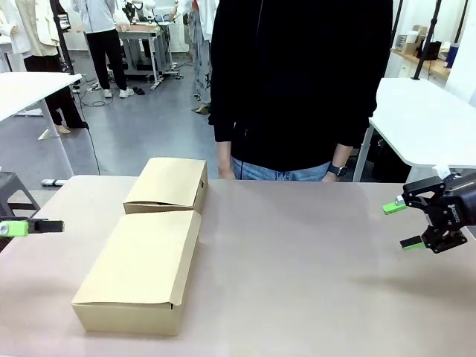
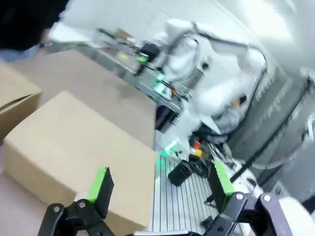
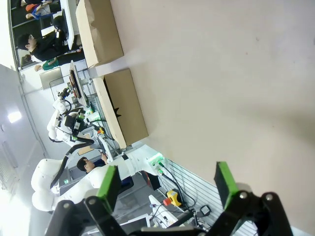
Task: Place items inside the box.
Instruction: Close the lid of the Mailer Box closest to the robot.
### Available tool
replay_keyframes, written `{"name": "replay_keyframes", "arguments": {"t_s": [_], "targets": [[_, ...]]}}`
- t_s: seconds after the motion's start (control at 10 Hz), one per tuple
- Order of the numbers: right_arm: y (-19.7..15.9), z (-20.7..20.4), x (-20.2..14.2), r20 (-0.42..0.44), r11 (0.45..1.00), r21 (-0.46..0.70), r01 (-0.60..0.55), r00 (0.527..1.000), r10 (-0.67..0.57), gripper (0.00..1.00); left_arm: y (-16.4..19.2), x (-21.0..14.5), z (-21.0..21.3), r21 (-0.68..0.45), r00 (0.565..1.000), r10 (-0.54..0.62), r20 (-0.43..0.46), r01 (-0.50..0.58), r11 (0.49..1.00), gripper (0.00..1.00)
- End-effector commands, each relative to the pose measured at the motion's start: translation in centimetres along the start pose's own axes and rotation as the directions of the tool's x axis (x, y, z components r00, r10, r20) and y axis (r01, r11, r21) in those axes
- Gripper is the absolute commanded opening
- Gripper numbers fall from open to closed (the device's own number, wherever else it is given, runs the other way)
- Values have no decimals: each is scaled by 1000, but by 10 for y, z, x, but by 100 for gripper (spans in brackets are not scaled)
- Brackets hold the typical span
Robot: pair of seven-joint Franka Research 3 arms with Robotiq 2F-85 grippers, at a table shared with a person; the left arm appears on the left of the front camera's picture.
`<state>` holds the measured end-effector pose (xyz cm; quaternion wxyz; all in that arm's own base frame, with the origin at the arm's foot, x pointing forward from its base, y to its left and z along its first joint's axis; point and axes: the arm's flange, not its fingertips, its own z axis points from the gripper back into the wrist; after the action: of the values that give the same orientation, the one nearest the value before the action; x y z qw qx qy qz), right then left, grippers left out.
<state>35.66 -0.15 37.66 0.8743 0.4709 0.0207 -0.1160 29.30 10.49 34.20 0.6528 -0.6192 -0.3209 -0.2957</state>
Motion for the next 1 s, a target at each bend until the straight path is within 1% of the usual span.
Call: {"name": "replay_keyframes", "arguments": {"t_s": [0.0, 0.1, 0.2, 0.3, 0.4, 0.9], "targets": [[3, 1, -1, 2, 1000, 13, 19, 1000, -19, 100, 8, -3, -17, 163, 989, 125, -74, -112, 980, 100], [3, 1, -1, 2, 1000, 13, 19, 1000, -19, 100, 15, -11, -17, 187, 975, 189, -119, -165, 968, 100], [3, 1, -1, 2, 1000, 13, 19, 1000, -19, 100, 19, -16, -12, 136, 963, 246, -105, -231, 963, 100], [3, 1, -1, 2, 1000, 13, 19, 1000, -19, 100, 26, -20, -10, 203, 957, 276, -92, -253, 946, 100], [3, 1, -1, 2, 1000, 13, 19, 1000, -19, 100, 28, -6, 2, 185, 981, 176, -84, -159, 970, 100], [3, 1, -1, 2, 1000, 13, 19, 1000, -19, 100, 28, -6, 2, 185, 981, 176, -84, -159, 970, 100]]}}
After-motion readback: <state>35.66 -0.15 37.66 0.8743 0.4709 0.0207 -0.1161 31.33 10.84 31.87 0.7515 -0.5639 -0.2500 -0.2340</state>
